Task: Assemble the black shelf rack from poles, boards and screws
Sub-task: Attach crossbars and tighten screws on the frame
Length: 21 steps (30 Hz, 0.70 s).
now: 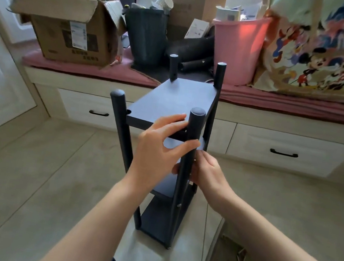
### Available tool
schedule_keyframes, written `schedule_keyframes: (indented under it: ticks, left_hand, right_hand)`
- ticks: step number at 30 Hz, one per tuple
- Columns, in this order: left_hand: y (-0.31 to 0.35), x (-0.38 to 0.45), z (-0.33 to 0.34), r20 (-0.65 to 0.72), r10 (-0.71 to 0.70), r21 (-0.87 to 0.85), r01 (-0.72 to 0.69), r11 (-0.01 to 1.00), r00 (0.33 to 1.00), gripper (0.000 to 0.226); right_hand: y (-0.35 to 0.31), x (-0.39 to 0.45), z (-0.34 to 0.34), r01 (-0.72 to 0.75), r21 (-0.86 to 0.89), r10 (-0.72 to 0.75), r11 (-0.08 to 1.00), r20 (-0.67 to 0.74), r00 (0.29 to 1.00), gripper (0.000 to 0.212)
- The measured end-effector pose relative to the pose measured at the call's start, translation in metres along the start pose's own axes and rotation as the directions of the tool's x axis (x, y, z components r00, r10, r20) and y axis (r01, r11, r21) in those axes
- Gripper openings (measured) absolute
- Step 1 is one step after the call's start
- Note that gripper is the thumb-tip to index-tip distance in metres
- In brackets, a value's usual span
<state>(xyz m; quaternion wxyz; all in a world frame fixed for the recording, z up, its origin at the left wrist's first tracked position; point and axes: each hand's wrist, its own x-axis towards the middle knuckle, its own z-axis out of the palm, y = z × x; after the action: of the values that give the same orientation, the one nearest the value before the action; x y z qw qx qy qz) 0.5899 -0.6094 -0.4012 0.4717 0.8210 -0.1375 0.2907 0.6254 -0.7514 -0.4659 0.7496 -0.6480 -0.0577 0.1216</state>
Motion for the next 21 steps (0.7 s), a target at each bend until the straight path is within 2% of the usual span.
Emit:
schedule_keyframes:
  ticks: [6,11,17,21]
  left_hand:
    - [-0.004,0.005,-0.013,-0.054,-0.062,-0.048,0.059,0.997,0.997,0.041]
    - [-0.006,0.009,-0.032,-0.204,-0.132,-0.074,0.119,0.990,0.970,0.046]
    - [-0.031,0.002,-0.072,-0.378,-0.308,-0.182,0.256,0.949,0.873,0.041]
    - [-0.059,-0.009,-0.112,-0.411,-0.433,-0.274,0.344,0.898,0.802,0.040]
  right_hand:
    - [-0.001,0.015,0.032,0.111,-0.170,-0.121,0.979,-0.049,0.991,0.050]
    - [-0.014,0.026,0.058,0.172,-0.144,-0.184,0.975,-0.073,0.980,0.034]
    - [-0.018,0.040,0.112,0.192,-0.139,-0.193,0.972,0.007,0.981,0.027]
    - [-0.008,0.049,0.156,0.192,-0.119,-0.188,0.974,0.038,0.981,0.026]
